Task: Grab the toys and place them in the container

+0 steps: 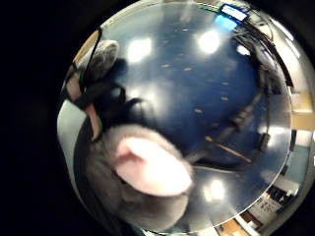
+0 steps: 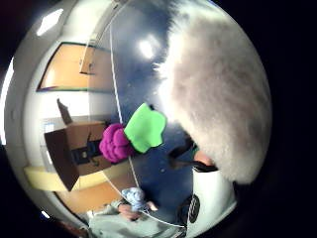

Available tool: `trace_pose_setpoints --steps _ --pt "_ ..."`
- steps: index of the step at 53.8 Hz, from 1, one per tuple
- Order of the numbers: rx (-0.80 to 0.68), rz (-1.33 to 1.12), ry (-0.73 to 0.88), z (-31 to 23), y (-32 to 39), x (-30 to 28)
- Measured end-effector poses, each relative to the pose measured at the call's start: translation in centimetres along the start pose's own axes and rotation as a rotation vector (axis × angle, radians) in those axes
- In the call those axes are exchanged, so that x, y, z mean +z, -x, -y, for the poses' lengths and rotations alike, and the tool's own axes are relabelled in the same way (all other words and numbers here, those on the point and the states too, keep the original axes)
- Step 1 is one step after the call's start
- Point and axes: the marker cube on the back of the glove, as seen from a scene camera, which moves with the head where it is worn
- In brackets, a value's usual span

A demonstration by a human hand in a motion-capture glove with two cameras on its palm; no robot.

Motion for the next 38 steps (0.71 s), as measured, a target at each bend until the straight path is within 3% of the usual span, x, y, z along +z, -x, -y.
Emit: trace_pose_setpoints --steps 7,10,17,26,32,36,38 --pt "-0.109 -0.27 0.221 0.1 2.5 -3.5" --pt "-0.161 -0.323 0.245 -0.2 3.9 -6.0" --pt "-0.303 -0.341 0.187 -2.8 11.0 -14.1" --pt "-0.527 -0.311 -0.071 -8.4 26.1 -23.2" --pt "-0.891 -0.085 -0.056 -13.3 35.7 -25.5" --pt "-0.773 -0.161 -0.164 -12.8 39.8 -24.5" --pt "-0.849 -0.075 -0.137 -12.3 40.6 -24.4"
